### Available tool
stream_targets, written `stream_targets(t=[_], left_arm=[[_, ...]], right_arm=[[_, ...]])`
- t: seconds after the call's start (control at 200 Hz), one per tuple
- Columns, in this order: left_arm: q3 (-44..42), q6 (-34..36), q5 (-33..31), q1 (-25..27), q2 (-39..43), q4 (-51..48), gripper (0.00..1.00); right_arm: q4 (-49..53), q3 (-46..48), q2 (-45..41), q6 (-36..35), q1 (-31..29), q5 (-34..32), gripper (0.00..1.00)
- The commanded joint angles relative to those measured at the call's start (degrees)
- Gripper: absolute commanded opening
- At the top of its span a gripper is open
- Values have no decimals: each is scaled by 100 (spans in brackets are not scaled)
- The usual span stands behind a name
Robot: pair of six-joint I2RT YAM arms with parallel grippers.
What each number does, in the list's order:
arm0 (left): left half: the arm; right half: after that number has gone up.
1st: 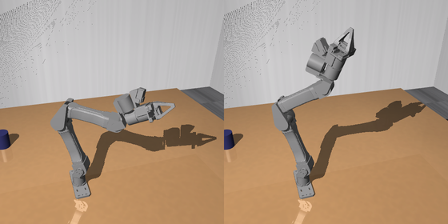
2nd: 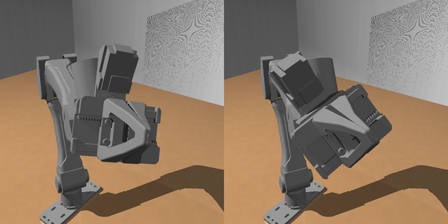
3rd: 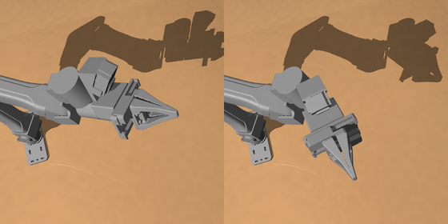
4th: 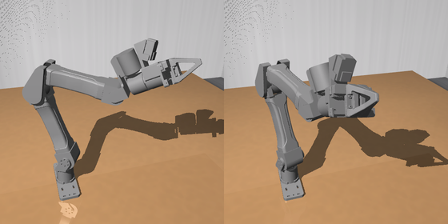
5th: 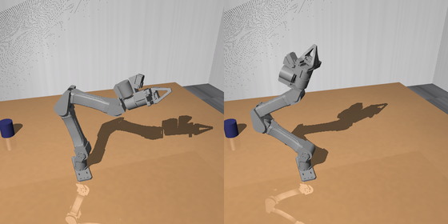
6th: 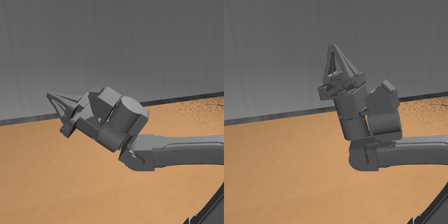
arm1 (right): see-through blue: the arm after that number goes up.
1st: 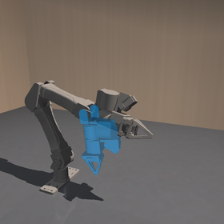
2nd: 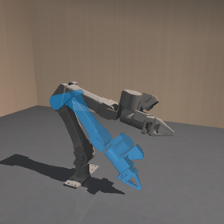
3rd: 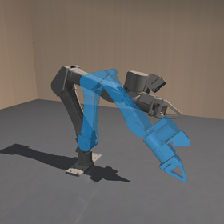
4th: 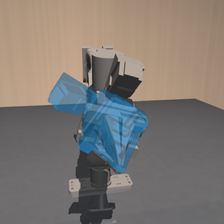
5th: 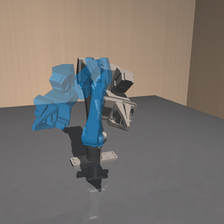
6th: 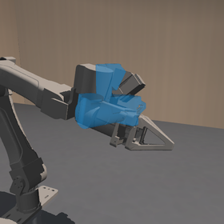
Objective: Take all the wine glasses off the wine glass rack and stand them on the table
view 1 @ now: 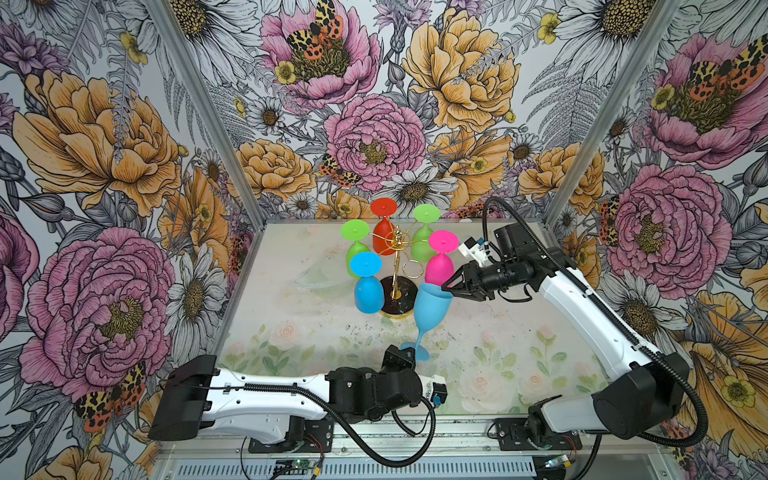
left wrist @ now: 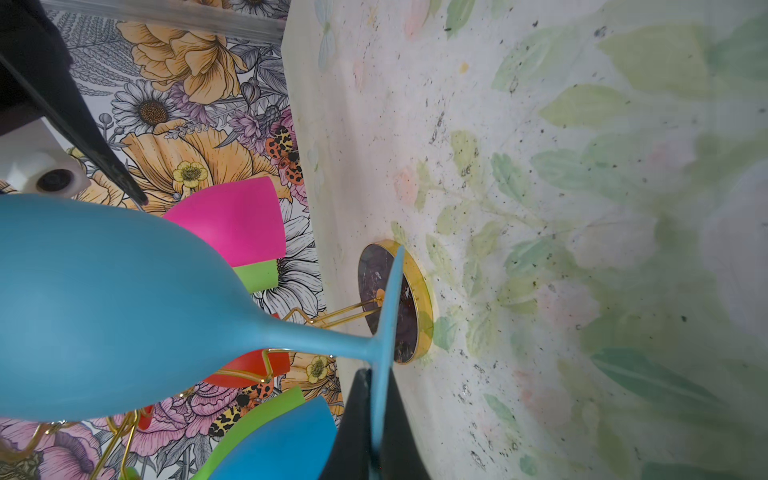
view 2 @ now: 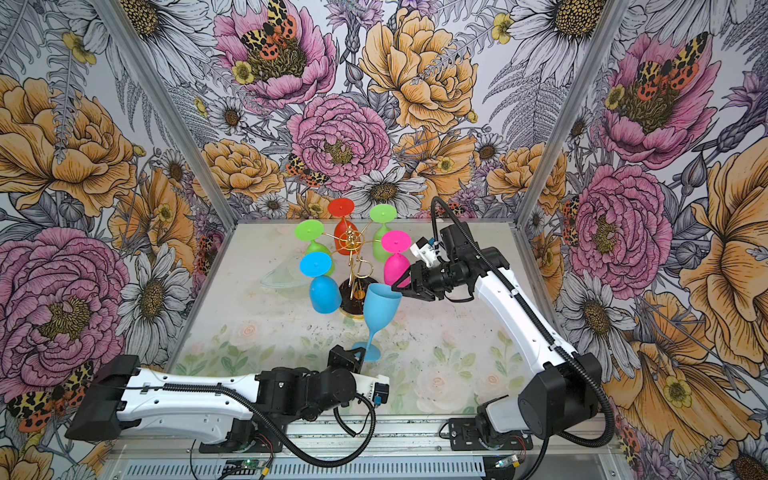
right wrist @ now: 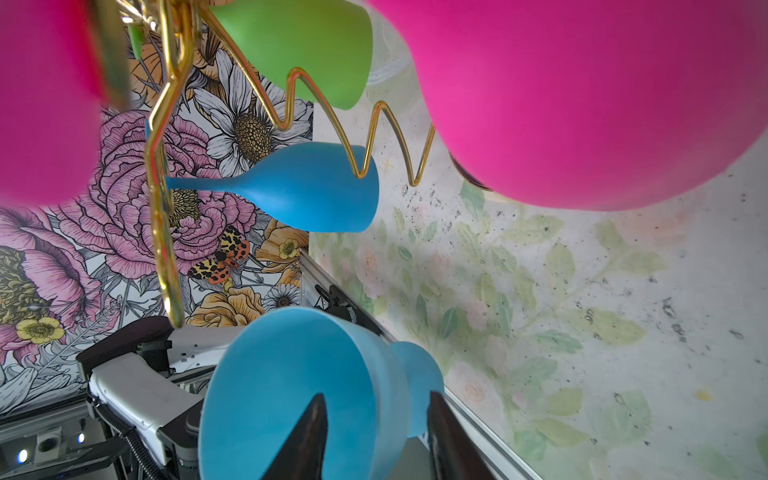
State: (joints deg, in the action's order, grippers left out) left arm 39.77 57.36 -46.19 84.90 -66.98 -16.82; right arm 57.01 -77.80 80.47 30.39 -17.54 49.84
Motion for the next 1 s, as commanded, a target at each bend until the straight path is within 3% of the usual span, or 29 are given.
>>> stream_targets(t=[0.0, 0.295, 0.495, 0.641, 0.911, 0.991], left_arm=[[-66, 337, -423, 26, -79, 481, 0], [-233, 788, -781, 29, -166, 999, 0], [-257, 769, -786, 26, -159, 1001, 0], [-338, 677, -718, 65, -125, 994, 11], [-316, 89, -655, 209, -92, 867, 30], [-175, -373, -575, 276, -70, 543, 44]], right_arm=[[-7, 73, -24, -110, 27, 191, 34], [73, 264, -83, -277, 9, 83, 24], [91, 231, -100, -353, 15, 60, 8], [113, 188, -135, -401, 20, 6, 0], [150, 191, -272, -488, 31, -445, 0], [160, 187, -327, -550, 44, -721, 0]])
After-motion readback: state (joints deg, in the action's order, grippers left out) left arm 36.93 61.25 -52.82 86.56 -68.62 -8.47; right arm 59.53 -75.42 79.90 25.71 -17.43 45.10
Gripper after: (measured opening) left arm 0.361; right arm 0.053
